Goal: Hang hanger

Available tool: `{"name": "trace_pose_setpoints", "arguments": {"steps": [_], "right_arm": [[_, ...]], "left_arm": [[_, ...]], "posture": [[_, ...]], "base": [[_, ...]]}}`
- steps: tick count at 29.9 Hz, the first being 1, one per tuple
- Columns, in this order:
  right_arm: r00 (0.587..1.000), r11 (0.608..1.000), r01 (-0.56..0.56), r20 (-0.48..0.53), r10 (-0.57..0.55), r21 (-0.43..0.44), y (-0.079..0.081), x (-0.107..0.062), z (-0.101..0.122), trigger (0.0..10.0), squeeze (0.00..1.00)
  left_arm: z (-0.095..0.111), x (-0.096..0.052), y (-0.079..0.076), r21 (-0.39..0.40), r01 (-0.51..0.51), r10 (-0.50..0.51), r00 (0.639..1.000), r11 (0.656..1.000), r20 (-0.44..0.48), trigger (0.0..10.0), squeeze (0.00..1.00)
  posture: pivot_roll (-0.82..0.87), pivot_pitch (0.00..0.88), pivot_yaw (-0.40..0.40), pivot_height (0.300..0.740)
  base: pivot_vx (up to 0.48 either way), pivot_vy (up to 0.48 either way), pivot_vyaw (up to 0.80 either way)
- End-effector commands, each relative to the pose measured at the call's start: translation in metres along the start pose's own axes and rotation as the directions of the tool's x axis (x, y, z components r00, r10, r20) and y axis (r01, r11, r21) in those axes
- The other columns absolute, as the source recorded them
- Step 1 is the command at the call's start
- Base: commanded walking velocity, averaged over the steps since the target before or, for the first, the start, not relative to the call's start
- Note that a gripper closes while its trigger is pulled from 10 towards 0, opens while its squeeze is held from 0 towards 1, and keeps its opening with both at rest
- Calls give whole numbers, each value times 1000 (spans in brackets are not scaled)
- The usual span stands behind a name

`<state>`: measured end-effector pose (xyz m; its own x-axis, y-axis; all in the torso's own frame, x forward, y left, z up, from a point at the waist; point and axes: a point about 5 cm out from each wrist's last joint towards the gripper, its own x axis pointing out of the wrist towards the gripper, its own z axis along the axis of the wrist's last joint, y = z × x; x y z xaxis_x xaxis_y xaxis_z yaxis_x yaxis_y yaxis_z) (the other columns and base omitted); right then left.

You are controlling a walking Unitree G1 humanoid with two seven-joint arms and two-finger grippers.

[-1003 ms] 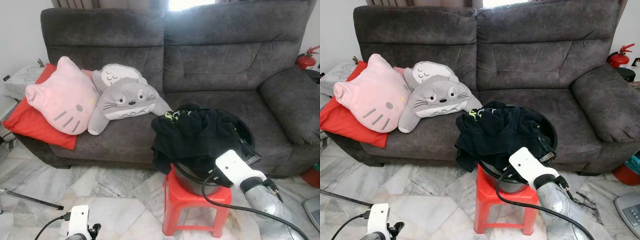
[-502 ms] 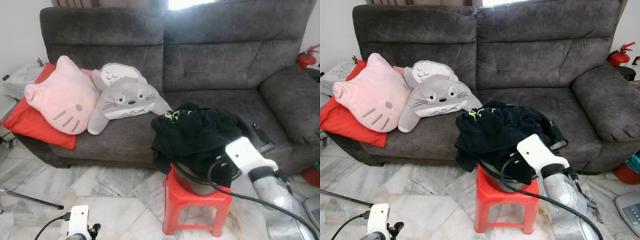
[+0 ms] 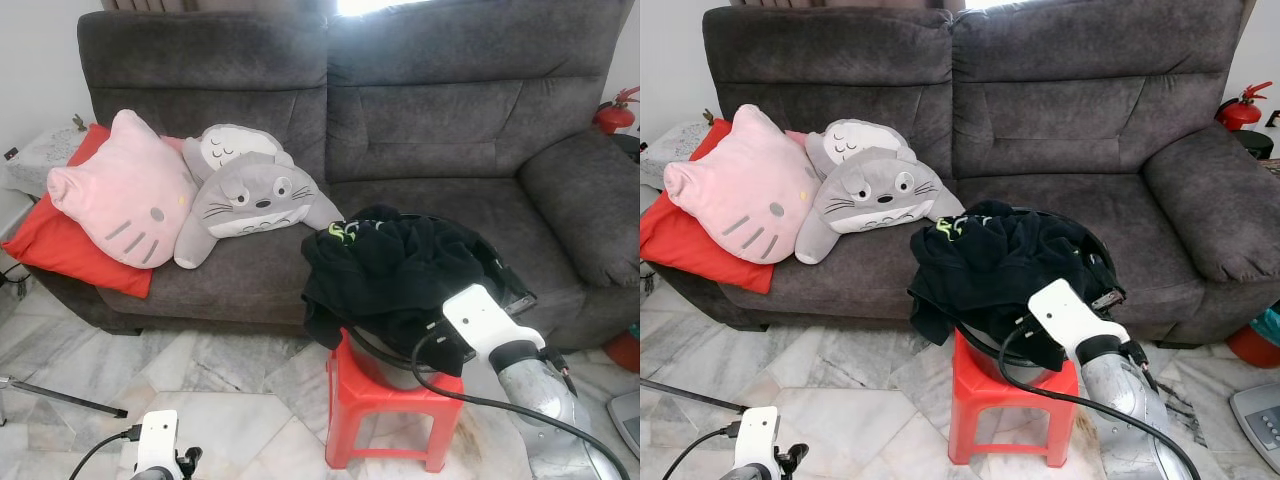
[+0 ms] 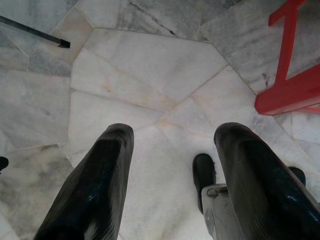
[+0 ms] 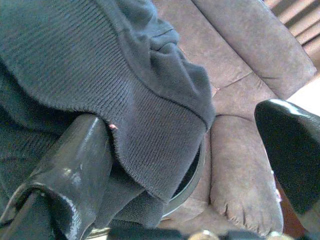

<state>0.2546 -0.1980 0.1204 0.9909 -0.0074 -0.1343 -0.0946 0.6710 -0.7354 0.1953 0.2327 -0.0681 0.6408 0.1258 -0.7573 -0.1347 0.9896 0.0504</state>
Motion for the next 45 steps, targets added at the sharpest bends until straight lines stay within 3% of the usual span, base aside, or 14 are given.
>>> {"name": "trace_pose_setpoints", "arguments": {"steps": [1,9,14,22,32,39,40,41,42,43,45], "right_arm": [[1000,1000,6,16,-6,-9,-1,4,0,10000,0],[995,997,55,89,-49,-62,-4,11,0,10000,0],[991,997,63,122,-57,-43,-5,11,2,10000,0],[981,995,-22,189,40,-98,12,15,2,10000,0],[974,986,84,219,-50,-145,-3,28,1,10000,0],[968,988,82,247,-47,-132,-1,31,3,10000,0],[966,989,76,254,-41,-130,0,32,4,4824,0],[966,989,75,256,-40,-129,1,32,5,2471,0],[965,989,75,257,-40,-130,1,32,5,2471,0],[965,989,70,258,-35,-127,2,32,5,0,0],[966,990,59,256,-25,-126,4,32,5,0,0]], "left_arm": [[1,0,-1,9,1,-1,1000,1000,4,10000,0],[1,0,-1,6,1,-1,1000,1000,6,10000,0],[1,0,-1,6,-1,1,1000,1000,6,10000,0],[1,0,-1,10,2,-2,1000,1000,5,10000,0],[1,0,-1,9,6,-6,1000,1000,7,10000,0],[1,0,-2,6,3,-3,1000,1000,7,10000,0],[1,0,-2,5,3,-3,1000,1000,7,10000,0],[1,0,-2,5,3,-3,1000,1000,7,10000,0],[1,0,-2,5,3,-3,1000,1000,7,10000,0],[1,0,-2,5,3,-3,1000,1000,7,10000,0],[1,0,-2,6,4,-4,1000,1000,6,10000,0]], "posture": [[-204,0,75,740],[-204,0,75,740],[-205,0,76,740],[-204,0,78,740],[-203,0,80,740],[-200,0,78,740],[-200,0,78,740],[-200,0,78,740],[-199,0,77,740],[-199,0,78,740],[-201,0,78,740]], "base": [[0,0,0],[0,0,0],[0,0,0],[0,0,0],[0,0,0],[0,0,0],[0,0,0],[0,0,0],[0,0,0],[0,0,0],[0,0,0]]}}
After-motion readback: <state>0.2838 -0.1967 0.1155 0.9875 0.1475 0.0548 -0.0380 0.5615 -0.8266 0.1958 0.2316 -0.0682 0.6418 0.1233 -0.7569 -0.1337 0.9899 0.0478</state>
